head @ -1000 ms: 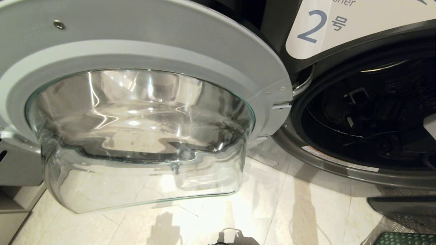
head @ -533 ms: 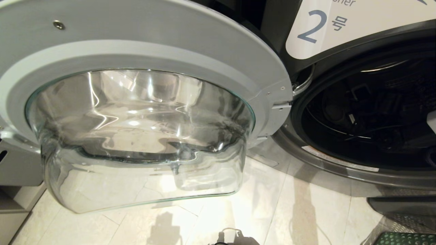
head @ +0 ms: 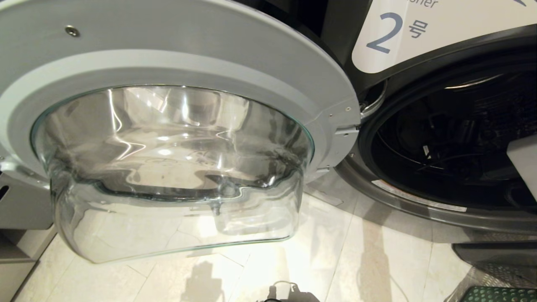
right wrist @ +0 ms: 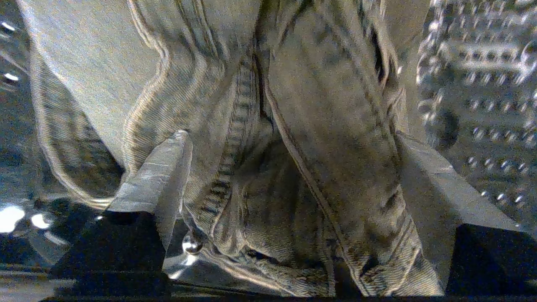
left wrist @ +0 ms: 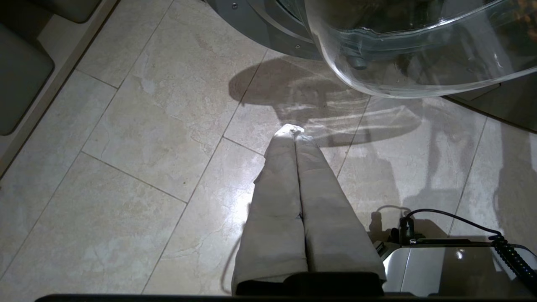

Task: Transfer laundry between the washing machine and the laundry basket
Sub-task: Pick a cloth and place it into the basket

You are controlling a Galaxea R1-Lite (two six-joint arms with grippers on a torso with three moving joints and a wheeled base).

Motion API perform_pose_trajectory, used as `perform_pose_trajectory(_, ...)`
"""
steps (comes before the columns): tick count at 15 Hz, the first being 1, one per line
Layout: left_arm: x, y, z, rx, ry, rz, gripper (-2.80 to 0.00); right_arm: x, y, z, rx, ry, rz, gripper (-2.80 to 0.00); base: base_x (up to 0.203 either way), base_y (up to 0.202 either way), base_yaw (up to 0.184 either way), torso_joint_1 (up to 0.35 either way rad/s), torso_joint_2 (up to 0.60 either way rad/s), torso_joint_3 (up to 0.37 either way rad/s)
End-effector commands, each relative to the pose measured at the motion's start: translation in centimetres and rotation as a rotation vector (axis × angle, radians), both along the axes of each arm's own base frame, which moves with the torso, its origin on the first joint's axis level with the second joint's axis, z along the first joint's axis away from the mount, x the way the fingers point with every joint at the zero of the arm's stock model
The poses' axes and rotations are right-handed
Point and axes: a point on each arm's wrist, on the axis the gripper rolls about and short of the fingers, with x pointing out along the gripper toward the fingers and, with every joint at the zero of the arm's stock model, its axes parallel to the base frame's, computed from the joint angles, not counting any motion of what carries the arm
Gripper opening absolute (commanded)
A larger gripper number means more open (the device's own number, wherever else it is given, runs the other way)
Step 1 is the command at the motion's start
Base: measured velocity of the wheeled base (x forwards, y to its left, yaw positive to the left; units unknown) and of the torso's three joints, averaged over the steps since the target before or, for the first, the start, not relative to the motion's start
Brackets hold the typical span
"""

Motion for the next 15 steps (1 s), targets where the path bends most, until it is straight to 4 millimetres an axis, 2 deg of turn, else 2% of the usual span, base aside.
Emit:
perform_pose_trajectory(1, 0.0, 0.0, 0.0, 0.000, 0.000, 0.000, -2.80, 0.5, -0.1, -0.6, 0.003, 0.010, -0.011, -2.80, 0.000, 0.000, 0.000, 0.000, 0.00, 0.000)
perform_pose_trajectory(8, 0.0, 0.0, 0.0, 0.000, 0.000, 0.000, -2.80, 0.4, -0.1, -0.2, 0.005, 0.005, -0.011, -2.80, 0.000, 0.000, 0.000, 0.000, 0.00, 0.000)
perform_pose_trajectory(15, 0.0, 0.0, 0.0, 0.000, 0.001, 0.000, -2.80, -1.9, 0.6, 3.6, -0.005, -0.049, -0.003, -2.80, 0.000, 0.000, 0.000, 0.000, 0.00, 0.000)
